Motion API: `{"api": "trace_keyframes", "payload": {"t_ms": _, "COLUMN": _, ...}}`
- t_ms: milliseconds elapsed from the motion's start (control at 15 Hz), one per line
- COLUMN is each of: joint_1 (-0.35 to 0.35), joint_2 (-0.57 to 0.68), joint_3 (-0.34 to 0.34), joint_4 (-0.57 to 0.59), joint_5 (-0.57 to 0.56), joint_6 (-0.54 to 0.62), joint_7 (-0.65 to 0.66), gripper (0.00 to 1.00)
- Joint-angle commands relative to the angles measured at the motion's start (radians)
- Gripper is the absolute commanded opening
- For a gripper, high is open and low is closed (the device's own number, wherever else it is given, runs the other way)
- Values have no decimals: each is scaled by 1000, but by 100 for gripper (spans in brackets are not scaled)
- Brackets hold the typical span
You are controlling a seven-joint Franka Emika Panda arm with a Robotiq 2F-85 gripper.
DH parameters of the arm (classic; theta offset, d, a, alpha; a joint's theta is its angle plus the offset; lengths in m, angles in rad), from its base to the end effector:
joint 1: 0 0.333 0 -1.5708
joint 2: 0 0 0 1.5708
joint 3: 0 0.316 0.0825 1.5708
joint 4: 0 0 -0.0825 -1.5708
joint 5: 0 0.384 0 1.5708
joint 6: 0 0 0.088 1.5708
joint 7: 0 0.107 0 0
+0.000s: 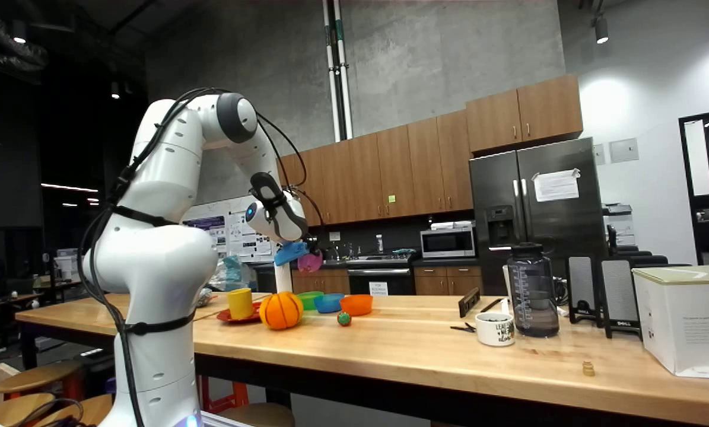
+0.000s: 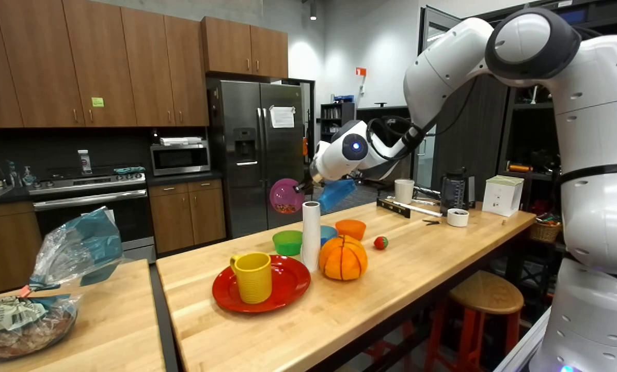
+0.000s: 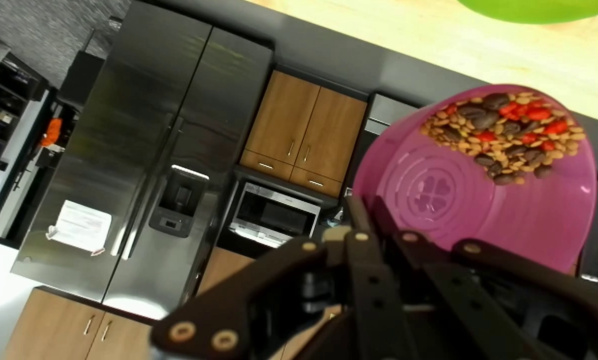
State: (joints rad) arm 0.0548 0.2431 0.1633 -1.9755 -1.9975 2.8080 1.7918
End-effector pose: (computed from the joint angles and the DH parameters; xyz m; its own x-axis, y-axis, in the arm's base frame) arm 0.5809 0.1695 0.3632 0.4772 0.2906 0.8294 0.0569 -0.9520 0.3008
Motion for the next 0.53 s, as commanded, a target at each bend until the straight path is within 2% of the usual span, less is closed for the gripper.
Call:
{"api": "trace_keyframes", "payload": {"t_ms": 0, "joint_1": -11, "joint_2": -40, "joint_3": -10, "joint_4": -26, "joint_5": 24, "joint_6": 49, "joint_7": -63, "gripper": 1}}
{"api": "trace_keyframes", "payload": {"t_ms": 200, "joint_1": -19, "joint_2": -38, "joint_3": -19, "joint_4": -22, "joint_5": 84, "joint_6": 95, "joint_7": -156, "gripper": 1}}
{"api": "trace_keyframes", "payload": {"t_ms": 467, "joint_1": -24, "joint_2": -36, "joint_3": -29, "joint_4": -22, "joint_5": 228, "joint_6": 131, "joint_7": -350, "gripper": 1}}
